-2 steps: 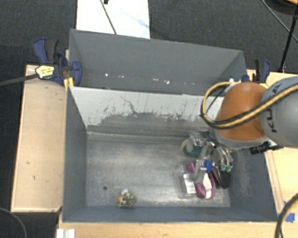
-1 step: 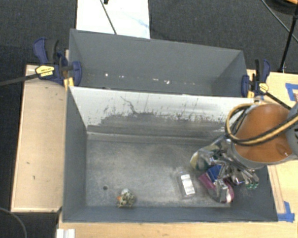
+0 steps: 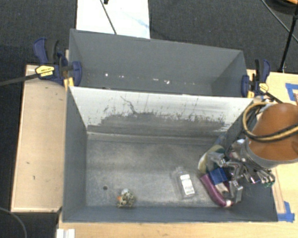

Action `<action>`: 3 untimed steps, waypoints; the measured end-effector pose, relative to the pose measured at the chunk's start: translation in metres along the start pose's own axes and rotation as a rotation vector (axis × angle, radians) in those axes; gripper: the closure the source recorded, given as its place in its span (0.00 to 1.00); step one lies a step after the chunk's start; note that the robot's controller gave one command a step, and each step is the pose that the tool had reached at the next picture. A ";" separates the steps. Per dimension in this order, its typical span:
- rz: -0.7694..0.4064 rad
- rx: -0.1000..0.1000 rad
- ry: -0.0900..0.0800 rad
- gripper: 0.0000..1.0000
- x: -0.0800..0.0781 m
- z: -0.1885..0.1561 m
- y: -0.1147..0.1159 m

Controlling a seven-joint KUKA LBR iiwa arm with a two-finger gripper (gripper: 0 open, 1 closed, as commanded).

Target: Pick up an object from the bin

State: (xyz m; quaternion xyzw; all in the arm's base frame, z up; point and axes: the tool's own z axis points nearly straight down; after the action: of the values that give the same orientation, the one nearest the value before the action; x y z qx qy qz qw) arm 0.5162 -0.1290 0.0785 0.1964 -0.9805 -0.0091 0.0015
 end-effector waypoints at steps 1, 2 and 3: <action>-0.146 0.013 0.002 0.00 -0.028 -0.019 0.009; -0.700 0.005 0.000 0.00 -0.045 0.006 -0.009; -1.102 0.006 -0.001 0.00 -0.057 0.006 -0.009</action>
Offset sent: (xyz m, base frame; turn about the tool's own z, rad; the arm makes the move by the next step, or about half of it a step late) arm 0.0227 0.0143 0.0195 -0.1418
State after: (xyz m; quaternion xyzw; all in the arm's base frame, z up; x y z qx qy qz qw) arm 0.5725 -0.1150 0.0721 0.6807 -0.7325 -0.0058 -0.0046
